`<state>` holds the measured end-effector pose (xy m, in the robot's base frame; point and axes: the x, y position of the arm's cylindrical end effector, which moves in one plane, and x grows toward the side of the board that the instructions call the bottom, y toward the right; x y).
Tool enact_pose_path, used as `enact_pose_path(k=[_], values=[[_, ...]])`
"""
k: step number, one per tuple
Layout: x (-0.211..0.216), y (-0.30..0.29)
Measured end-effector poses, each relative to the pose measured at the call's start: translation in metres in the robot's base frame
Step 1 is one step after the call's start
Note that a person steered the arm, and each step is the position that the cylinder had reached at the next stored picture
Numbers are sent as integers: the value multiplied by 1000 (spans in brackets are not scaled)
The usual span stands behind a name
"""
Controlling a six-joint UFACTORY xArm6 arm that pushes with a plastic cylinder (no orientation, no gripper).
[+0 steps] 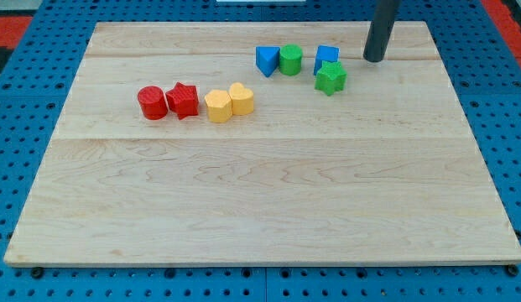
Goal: Place your arm below the blue triangle
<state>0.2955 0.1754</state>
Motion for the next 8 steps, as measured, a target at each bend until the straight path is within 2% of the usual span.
enact_pose_path(k=[2, 3, 5, 6, 8], values=[[66, -8], [102, -37], [106, -126], [98, -149], [58, -151]])
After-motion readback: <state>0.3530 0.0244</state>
